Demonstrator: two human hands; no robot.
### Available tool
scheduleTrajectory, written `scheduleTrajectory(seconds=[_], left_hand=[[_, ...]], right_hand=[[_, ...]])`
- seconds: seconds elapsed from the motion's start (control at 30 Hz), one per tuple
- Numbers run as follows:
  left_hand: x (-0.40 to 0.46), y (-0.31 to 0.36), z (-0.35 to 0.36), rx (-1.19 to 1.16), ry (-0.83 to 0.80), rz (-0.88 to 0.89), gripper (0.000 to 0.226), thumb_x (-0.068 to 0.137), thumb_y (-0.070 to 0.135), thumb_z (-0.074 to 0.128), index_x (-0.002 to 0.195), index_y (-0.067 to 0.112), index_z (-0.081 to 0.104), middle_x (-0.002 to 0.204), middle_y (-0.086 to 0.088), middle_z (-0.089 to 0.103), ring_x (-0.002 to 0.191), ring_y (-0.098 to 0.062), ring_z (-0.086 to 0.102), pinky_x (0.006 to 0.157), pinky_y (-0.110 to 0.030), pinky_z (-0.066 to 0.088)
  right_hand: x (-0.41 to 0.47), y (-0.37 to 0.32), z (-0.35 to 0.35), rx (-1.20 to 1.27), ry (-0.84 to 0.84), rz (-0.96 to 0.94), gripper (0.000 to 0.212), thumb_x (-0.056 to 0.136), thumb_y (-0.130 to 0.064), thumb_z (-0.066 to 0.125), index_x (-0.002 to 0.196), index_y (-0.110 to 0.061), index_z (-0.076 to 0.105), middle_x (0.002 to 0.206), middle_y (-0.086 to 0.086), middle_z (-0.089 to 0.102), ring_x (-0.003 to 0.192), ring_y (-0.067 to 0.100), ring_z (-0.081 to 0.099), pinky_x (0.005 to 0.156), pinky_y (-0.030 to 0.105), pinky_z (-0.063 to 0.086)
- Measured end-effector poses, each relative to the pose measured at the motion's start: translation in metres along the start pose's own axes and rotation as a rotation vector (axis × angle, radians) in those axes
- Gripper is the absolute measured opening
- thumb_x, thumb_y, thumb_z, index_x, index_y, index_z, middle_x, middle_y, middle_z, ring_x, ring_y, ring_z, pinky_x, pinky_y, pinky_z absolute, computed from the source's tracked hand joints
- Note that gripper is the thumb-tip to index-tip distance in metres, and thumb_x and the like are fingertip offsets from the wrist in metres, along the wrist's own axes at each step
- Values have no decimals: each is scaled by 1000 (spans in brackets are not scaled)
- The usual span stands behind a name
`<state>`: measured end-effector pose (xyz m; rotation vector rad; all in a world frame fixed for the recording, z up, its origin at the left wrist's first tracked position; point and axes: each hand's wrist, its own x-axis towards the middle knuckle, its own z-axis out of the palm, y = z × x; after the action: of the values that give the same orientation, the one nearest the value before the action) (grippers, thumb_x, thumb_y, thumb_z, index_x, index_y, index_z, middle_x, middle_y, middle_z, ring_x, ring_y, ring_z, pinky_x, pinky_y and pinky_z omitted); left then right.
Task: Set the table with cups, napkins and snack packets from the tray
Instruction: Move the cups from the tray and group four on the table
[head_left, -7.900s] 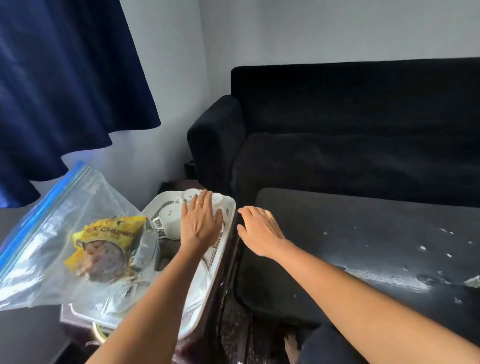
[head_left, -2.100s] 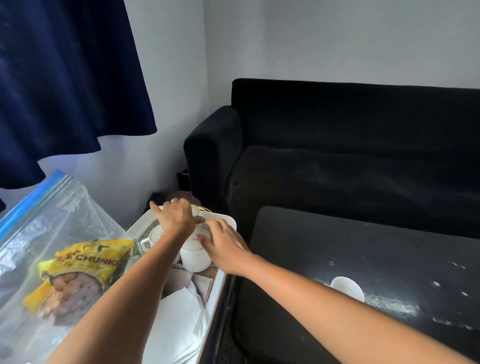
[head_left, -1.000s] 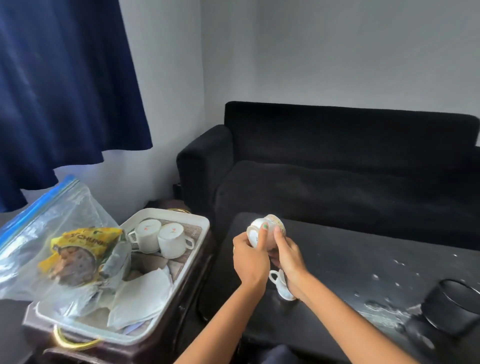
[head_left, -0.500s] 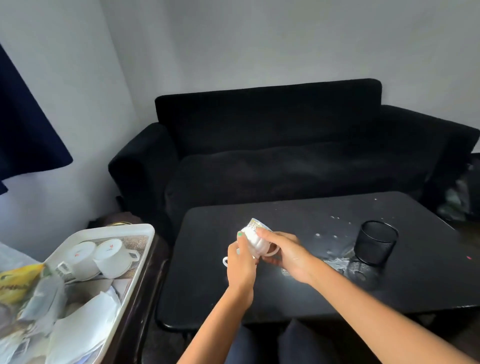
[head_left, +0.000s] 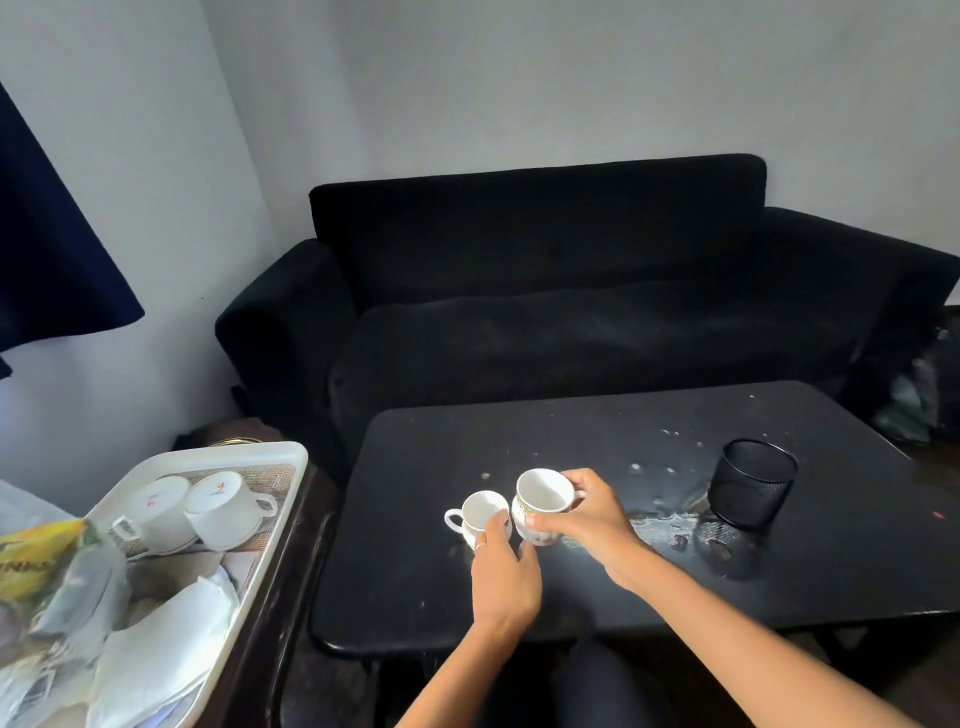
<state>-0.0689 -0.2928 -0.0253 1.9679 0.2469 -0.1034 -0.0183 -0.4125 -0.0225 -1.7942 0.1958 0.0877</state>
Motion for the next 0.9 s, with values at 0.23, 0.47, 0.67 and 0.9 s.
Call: scheduleTrajectory(seconds=[0.23, 0.47, 0.67, 0.9], left_hand=[[6, -18, 9, -29, -8, -229, 58, 94, 15, 45, 148, 12, 24, 148, -12, 35, 131, -27, 42, 108, -35, 35], [16, -23, 4, -76, 19, -260, 67, 90, 9, 44, 151, 21, 18, 144, -6, 42, 120, -24, 50, 89, -30, 42], [24, -25, 4, 10, 2, -207, 71, 90, 11, 45, 151, 25, 10, 148, -6, 36, 125, -27, 49, 103, -40, 44], [35, -32, 7, 83, -5, -189, 77, 90, 15, 49, 151, 19, 3, 151, -5, 32, 127, -27, 46, 98, -36, 42]], right_hand=[[5, 34, 14, -92, 107, 66, 58, 51, -13, 88, 99, -22, 55, 94, -7, 64, 91, 14, 61, 83, 34, 54], [17, 49, 22, -92, 116, 80, 58, 53, -11, 86, 99, -23, 53, 100, -3, 62, 95, 18, 59, 79, 30, 51], [30, 51, 24, -91, 126, 58, 60, 55, -6, 86, 102, -26, 54, 118, 6, 55, 102, 21, 56, 83, 30, 49], [38, 52, 30, -84, 138, 37, 60, 57, -9, 86, 102, -31, 52, 118, 6, 53, 100, 20, 56, 79, 27, 46]])
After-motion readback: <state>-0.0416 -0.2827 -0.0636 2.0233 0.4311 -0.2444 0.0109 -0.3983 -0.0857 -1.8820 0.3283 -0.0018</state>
